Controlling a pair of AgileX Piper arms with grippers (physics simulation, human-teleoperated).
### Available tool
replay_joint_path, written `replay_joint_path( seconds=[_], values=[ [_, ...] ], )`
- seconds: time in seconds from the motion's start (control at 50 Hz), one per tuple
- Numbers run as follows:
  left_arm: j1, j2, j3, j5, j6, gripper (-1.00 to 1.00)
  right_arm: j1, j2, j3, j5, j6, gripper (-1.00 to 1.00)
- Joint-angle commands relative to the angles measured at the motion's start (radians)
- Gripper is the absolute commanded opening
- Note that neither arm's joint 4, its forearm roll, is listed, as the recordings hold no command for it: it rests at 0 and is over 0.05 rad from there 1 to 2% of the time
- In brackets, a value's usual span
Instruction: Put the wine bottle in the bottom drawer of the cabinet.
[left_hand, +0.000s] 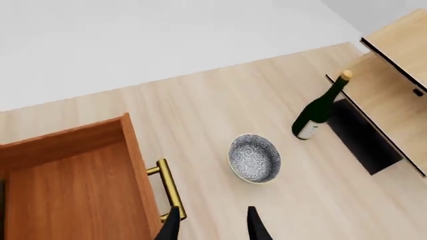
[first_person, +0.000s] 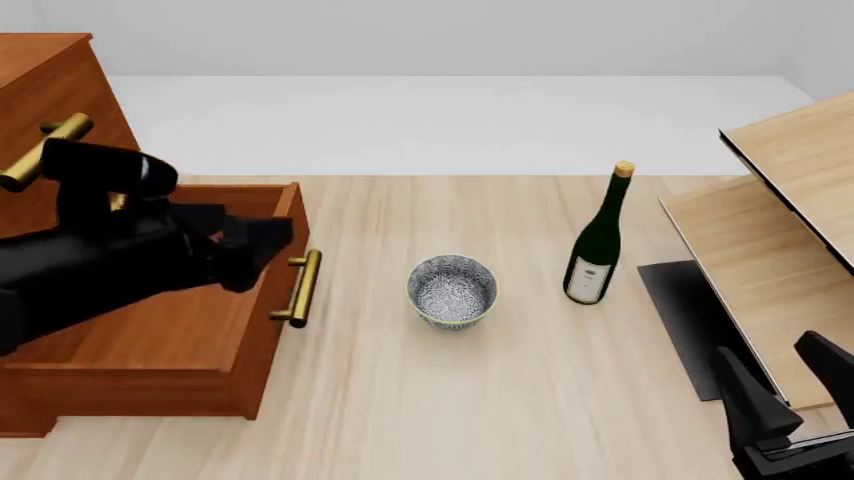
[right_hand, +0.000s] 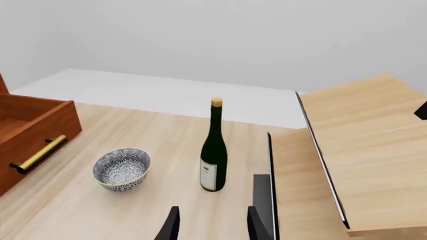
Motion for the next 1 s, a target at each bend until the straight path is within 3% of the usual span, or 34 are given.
replay_joint_path(
  seconds=[0.02,0.06,0.2,0.24,0.26,0.34,0.48,0.54,0.58,0.6,0.74,0.86,1.0],
  values=[
    [-0.026,-0.021,-0.067,-0.026,0.061,1.0,0.006,-0.009,0.0,-0.001,0.0,1.0],
    [-0.045,-0.014,-0.078,-0.032,0.03,1.0,0.004,-0.011,0.0,0.0,-0.001,1.0],
    [-0.072,-0.005,-0.113,-0.074,0.096,1.0,0.003,-0.023,0.0,0.008,-0.001,1.0],
    [-0.064,-0.002,-0.118,-0.089,0.061,1.0,0.004,-0.024,0.0,0.007,0.001,1.0],
    [-0.06,0.001,-0.122,-0.102,0.102,1.0,0.004,-0.024,0.0,0.007,0.0,1.0],
    [-0.098,0.065,-0.145,-0.134,0.082,1.0,0.005,-0.026,0.0,0.006,0.001,1.0],
    [-0.112,0.134,-0.217,-0.173,0.179,1.0,0.004,-0.041,-0.001,0.022,0.0,1.0],
    [-0.157,0.165,-0.255,-0.187,0.179,1.0,0.007,-0.036,-0.001,0.017,-0.001,1.0],
    [-0.122,0.197,-0.287,-0.179,0.167,1.0,0.008,-0.031,-0.001,0.012,-0.002,1.0],
    [-0.15,0.219,-0.306,-0.181,0.21,1.0,0.009,-0.031,-0.001,0.011,-0.002,1.0],
    [-0.185,0.326,-0.478,-0.117,0.157,1.0,0.011,-0.037,-0.001,0.019,-0.007,1.0],
    [-0.241,0.438,-0.623,-0.04,0.187,1.0,0.007,-0.053,-0.002,0.033,-0.007,1.0],
    [-0.276,0.513,-0.723,-0.008,0.208,1.0,0.006,-0.059,-0.003,0.041,-0.01,1.0]
  ],
)
